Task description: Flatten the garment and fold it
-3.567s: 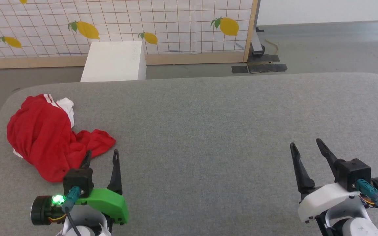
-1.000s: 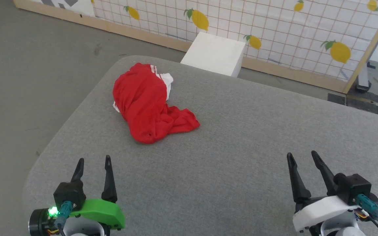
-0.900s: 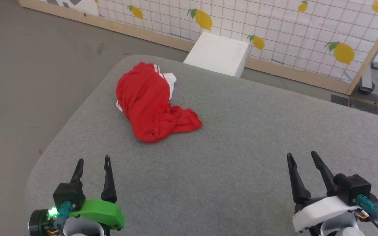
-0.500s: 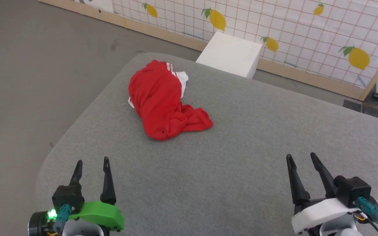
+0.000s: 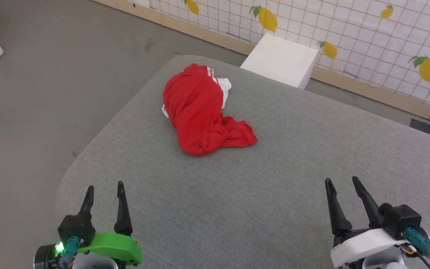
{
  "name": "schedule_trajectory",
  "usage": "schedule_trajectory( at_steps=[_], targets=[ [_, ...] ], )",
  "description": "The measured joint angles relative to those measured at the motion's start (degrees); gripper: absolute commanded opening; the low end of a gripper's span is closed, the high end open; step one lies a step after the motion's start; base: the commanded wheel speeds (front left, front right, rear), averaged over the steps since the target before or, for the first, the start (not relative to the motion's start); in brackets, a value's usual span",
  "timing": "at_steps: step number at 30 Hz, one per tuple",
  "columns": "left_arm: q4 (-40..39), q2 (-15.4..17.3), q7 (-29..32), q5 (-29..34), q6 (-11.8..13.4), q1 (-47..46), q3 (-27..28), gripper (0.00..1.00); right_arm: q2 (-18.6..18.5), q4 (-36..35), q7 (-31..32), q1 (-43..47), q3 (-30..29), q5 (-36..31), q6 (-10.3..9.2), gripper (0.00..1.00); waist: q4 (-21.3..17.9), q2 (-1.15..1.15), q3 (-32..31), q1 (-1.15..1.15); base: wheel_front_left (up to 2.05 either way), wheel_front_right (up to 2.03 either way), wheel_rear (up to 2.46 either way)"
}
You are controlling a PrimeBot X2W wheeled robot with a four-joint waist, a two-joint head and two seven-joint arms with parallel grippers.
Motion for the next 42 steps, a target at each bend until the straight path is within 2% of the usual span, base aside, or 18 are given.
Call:
schedule_trajectory(
  at_steps=[7,16,19,22,28,33,38,42],
  targets=[
    [0.3,0.0,-0.7,-0.5,0.4,0.0,-0.3,1.00,0.0,0.3,-0.7,0.0,-0.1,0.1,0.00,1.00,1.4,0.00,0.2,0.00,0.00,0.00,0.00],
    [0.7,0.0,-0.7,-0.1,0.4,0.0,-0.5,1.00,0.0,0.4,-0.9,0.0,-0.2,0.0,0.00,1.00,0.8,0.00,0.5,0.00,0.00,0.00,0.00],
    [1.3,0.0,-0.7,-0.5,-0.6,-0.7,-1.0,1.00,0.0,0.3,-0.9,0.0,-0.1,-0.1,0.00,1.00,0.4,0.00,0.9,0.00,0.00,0.00,0.00],
    [3.2,0.0,-0.9,-1.2,-2.4,-5.6,-1.3,1.00,0.0,0.1,-0.9,0.0,-0.1,-0.9,0.00,1.00,-0.1,0.00,1.7,0.00,0.00,0.00,0.00],
    [11.7,1.3,0.2,-4.6,-5.8,-24.3,-0.6,1.00,0.1,-1.3,-0.2,-1.8,-0.7,-4.0,0.00,1.00,-2.3,0.00,4.6,0.00,0.00,0.00,0.00],
    [23.2,3.7,8.8,-10.0,-8.2,-39.5,1.0,1.00,0.1,-4.5,2.1,-3.3,-1.9,-6.7,0.00,1.00,-5.1,0.00,8.2,0.00,0.00,0.00,0.00],
    [34.0,7.0,22.3,-14.6,-9.2,-51.2,1.5,1.00,0.1,-8.3,4.1,-3.9,-3.1,-8.8,0.00,1.00,-8.2,0.00,12.5,0.00,0.00,0.00,0.00],
    [41.6,9.4,35.9,-15.9,-9.2,-56.8,1.3,1.00,0.1,-11.3,5.5,-3.9,-3.7,-9.7,0.00,1.00,-11.0,0.00,16.5,0.01,0.00,0.00,0.00]
  ],
)
